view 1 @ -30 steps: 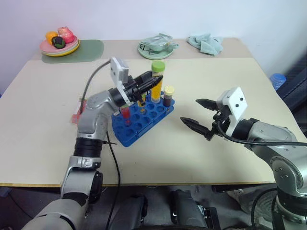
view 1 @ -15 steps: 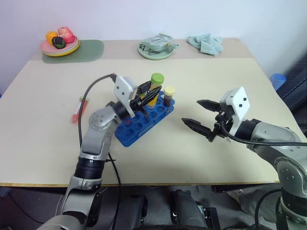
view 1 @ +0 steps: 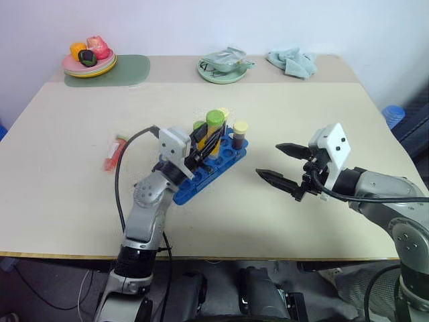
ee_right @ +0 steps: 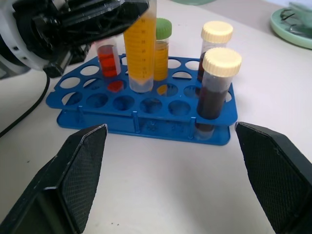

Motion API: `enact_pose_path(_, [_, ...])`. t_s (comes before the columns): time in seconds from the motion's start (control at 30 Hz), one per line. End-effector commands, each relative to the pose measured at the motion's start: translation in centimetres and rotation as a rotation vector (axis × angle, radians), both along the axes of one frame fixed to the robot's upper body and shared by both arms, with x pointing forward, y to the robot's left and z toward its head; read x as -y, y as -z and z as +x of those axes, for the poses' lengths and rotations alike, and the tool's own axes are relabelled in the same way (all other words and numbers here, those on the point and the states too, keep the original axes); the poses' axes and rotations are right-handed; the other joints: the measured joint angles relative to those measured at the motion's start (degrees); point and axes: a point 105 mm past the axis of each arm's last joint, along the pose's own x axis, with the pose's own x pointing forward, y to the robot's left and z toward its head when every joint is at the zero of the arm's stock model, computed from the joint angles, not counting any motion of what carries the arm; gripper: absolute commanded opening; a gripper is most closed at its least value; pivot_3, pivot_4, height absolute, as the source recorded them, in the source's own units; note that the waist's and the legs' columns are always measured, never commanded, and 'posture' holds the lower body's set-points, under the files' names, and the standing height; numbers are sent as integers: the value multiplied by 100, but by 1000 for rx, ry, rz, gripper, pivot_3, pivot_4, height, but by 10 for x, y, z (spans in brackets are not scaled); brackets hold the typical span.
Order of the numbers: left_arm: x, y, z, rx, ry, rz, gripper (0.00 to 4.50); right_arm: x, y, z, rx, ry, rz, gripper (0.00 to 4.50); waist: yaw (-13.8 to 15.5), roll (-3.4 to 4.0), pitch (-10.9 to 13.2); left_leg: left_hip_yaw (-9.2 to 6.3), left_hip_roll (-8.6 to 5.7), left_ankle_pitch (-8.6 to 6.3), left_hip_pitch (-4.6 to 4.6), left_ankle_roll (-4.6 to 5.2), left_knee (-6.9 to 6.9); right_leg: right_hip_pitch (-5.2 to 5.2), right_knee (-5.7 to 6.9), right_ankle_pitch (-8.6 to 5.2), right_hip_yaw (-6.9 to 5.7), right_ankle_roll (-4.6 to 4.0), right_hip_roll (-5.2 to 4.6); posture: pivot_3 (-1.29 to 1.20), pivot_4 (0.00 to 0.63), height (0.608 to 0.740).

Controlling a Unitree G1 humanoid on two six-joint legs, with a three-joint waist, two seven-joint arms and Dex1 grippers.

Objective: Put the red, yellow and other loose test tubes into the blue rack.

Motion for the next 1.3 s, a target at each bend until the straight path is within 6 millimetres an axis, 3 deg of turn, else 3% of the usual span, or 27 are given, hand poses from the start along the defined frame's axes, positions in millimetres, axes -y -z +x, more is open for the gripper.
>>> enact_pose_path(0.03, [6,-13,-7,64,19,3,742,1,-11,-5,45,1,-4,4321,-4,0,0,0,0,0,0,0,0,0,0,0,0,0,0,0,150,740])
enact_pose_path(0.53, [11,17,11,17,22,65,742,2,-10,-8,45,23,6,4321,-1,0,-1,0,0,0,0,1,1,1,-2,0,0,0,0,0,150,740])
enact_pose_path(1.13, [11,25,10,17,71,51,742,2,-14,-8,61,29,7,4321,0,1,-1,0,0,-1,1,2,1,2,-2,0,0,1,0,0,150,740])
enact_pose_path(1.3, [12,30,9,-19,85,45,3101,1,-17,-7,66,25,9,4321,-3,2,-1,0,0,-1,1,3,1,2,-3,0,0,1,0,0,150,740])
